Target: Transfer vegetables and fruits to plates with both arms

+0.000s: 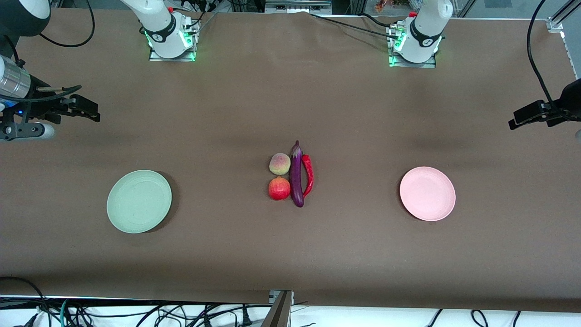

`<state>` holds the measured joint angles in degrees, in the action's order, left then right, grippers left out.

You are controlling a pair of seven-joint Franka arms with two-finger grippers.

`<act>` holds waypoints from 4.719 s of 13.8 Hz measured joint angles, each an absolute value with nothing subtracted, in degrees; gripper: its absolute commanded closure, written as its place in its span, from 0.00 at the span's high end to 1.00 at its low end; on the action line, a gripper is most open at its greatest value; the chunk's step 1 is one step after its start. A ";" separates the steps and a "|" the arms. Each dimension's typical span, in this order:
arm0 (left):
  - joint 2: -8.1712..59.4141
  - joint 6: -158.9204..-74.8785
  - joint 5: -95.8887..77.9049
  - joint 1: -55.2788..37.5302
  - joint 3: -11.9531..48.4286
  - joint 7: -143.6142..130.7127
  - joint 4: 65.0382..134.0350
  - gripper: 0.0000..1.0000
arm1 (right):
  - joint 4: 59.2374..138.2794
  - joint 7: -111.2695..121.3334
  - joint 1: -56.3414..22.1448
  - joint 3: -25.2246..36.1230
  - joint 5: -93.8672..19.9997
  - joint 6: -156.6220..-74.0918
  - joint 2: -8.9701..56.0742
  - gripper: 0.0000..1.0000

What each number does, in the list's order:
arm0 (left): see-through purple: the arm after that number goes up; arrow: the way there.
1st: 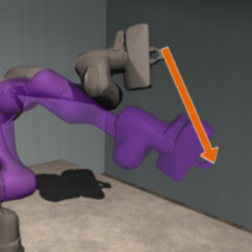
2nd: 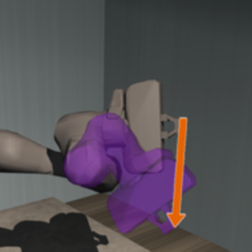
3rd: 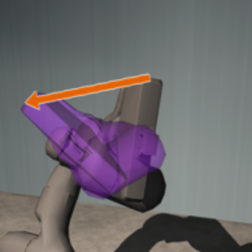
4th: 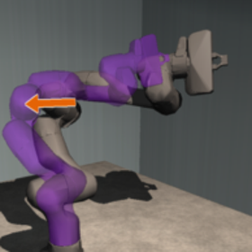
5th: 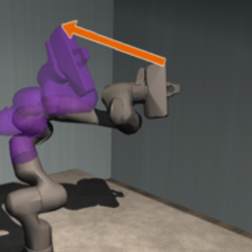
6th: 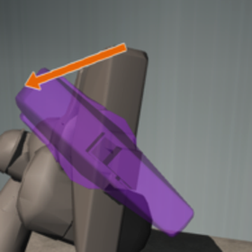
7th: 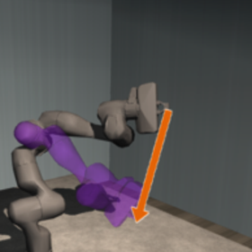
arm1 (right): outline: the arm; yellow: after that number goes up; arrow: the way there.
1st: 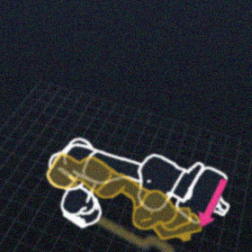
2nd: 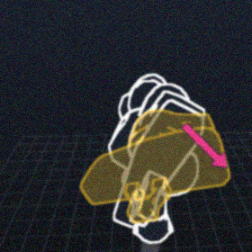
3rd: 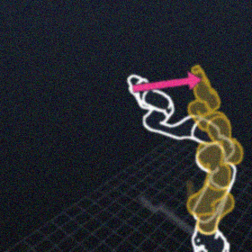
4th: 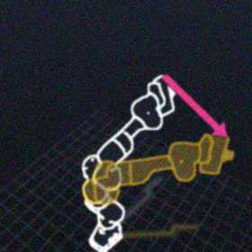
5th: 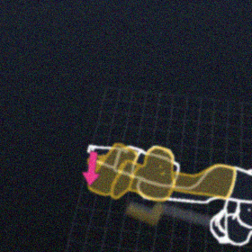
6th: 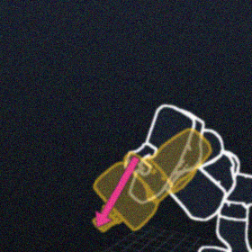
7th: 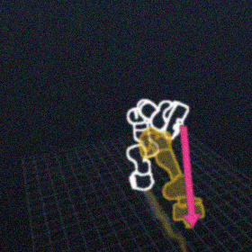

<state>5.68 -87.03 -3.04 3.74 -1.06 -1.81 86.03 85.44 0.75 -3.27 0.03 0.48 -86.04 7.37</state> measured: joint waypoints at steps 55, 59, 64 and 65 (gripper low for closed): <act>5.89 -86.37 -2.93 3.74 -0.42 -1.51 86.05 1.00 | 84.77 0.74 -3.46 -0.03 -0.80 -89.02 9.44 1.00; 6.21 -86.31 -2.82 3.74 -0.04 -1.51 86.16 1.00 | 84.82 0.86 -3.94 -0.08 -2.79 -88.63 12.21 1.00; 6.82 -86.31 -2.09 3.69 0.76 -1.51 86.18 1.00 | 84.81 -4.87 -10.29 -0.32 -3.64 -93.01 15.66 1.00; 6.97 -86.31 -2.09 3.62 0.82 -1.37 86.18 1.00 | 84.84 -8.51 -12.26 -0.44 -3.76 -94.87 16.60 1.00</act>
<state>6.97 -86.31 -2.09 3.62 0.82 -1.37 86.18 84.84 -8.51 -12.26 -0.44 -3.76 -94.87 16.60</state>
